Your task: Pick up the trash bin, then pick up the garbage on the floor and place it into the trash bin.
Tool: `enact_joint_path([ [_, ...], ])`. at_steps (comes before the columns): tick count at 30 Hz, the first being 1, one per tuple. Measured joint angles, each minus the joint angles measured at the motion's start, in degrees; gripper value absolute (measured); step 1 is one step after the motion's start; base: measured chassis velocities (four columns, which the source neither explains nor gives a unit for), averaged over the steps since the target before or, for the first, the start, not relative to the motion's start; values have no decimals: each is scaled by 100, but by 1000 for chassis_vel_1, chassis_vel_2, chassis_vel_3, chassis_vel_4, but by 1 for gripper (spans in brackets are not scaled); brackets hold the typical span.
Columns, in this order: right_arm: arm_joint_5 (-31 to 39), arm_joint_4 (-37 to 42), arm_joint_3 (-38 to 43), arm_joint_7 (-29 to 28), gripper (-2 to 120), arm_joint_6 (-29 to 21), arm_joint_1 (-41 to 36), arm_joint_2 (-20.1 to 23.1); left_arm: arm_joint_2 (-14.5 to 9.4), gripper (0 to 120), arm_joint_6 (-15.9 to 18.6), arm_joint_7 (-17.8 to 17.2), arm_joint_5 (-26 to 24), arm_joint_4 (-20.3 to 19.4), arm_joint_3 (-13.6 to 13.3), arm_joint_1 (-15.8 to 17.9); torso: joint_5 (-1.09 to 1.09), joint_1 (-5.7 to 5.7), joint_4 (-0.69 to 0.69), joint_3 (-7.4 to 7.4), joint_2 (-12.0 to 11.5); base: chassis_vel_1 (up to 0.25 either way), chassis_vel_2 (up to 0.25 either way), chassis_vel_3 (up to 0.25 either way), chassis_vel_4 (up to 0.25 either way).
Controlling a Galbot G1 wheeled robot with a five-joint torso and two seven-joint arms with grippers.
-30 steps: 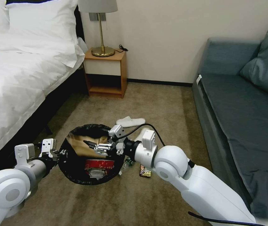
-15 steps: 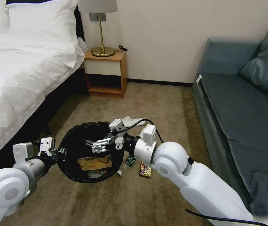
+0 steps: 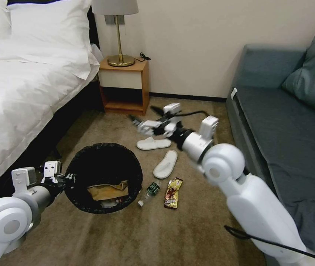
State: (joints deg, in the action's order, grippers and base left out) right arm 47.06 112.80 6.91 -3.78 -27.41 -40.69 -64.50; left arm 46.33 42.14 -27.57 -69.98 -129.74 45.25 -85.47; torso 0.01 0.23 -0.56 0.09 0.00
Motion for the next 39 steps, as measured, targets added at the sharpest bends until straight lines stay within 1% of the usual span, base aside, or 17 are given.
enact_joint_path([
  [4, -82, -156, 197, -94, 100, -12, -277, 96, 19, 2, 0, -14, -3, 10, 47, -3, 0, 0, 0, 0, 0, 0, 0, 0, 0],
  [6, -180, -334, 407, -215, 100, -13, -699, 186, 21, 2, 0, -15, -16, 13, 85, -2, 1, 0, -1, 0, 0, 0, 0, 0, 0],
  [7, -180, -334, 407, -215, 100, -13, -699, 186, 21, 2, 0, -15, -16, 13, 85, -2, 1, 0, -1, 0, 0, 0, 0, 0, 0],
  [9, -438, -513, 551, -247, 100, 74, -1106, 247, 21, 2, 0, -25, -26, 12, 94, 3, 1, 0, -3, 0, 0, 0, 0, 0, 0],
  [12, -506, -567, 585, -252, 100, 97, -1197, 247, 20, 2, 0, -27, -29, 11, 94, 4, 1, 0, -3, 0, 0, 0, 0, 0, 0],
  [14, -809, -1001, 683, -335, 100, 263, -1617, 111, 39, 2, 0, -77, -42, -15, 81, 9, 0, 0, -1, 0, 1, 0, 0, 0, 0],
  [19, -975, -1303, 684, -401, 100, 360, -1713, -39, 47, 2, 0, -90, -48, -41, 82, 6, -1, 0, -2, -1, 1, 0, 0, 0, 0],
  [21, -1054, -1694, 685, -498, 100, 413, -1795, -250, 48, 2, 0, -103, -58, -68, 92, -7, 0, 0, -1, 0, 1, 0, 0, 0, 0],
  [24, -1044, -2067, 704, -565, 100, 438, -1829, -453, 37, 2, 0, -109, -69, -96, 106, -12, -1, -1, 0, 0, 1, 0, 0, 0, 0],
  [28, -1067, -2380, 729, -574, 100, 464, -1834, -590, 32, 2, 0, -112, -72, -103, 112, -7, -1, 0, 0, 0, 1, 0, 0, 0, 0],
  [30, -1288, -2932, 756, -565, 100, 626, -1787, -796, 42, 2, 0, -114, -75, -125, 123, 0, -1, 0, -1, 0, 1, 0, 0, 0, 0],
  [31, -1288, -2932, 756, -565, 100, 626, -1787, -796, 42, 2, 0, -114, -75, -125, 123, 0, -1, 0, -1, 0, 1, 0, 0, 0, 0],
  [32, -1444, -3330, 781, -558, 100, 756, -1703, -936, 47, 2, 0, -114, -74, -145, 134, -9, -1, 0, -1, 0, 1, 0, 0, 0, 0],
  [33, -1492, -3530, 795, -558, 100, 809, -1652, -1000, 48, 2, 0, -114, -74, -163, 142, -18, -1, 0, 0, 0, 1, 0, 0, 0, 0],
  [37, -1613, -3863, 797, -531, 100, 914, -1569, -1083, 53, 2, 0, -112, -77, -193, 155, -33, -1, -1, -1, 0, 1, 0, 0, 0, 0],
  [38, -1791, -4184, 777, -463, 100, 1053, -1489, -1165, 76, 2, 0, -109, -72, -198, 152, -36, -1, 0, -1, 0, 1, 0, 0, 0, 0],
  [39, -1842, -4313, 760, -437, 100, 1103, -1455, -1227, 84, 2, 0, -106, -63, -198, 142, -37, -1, 0, -1, 0, 1, 0, 0, 0, 0],
])
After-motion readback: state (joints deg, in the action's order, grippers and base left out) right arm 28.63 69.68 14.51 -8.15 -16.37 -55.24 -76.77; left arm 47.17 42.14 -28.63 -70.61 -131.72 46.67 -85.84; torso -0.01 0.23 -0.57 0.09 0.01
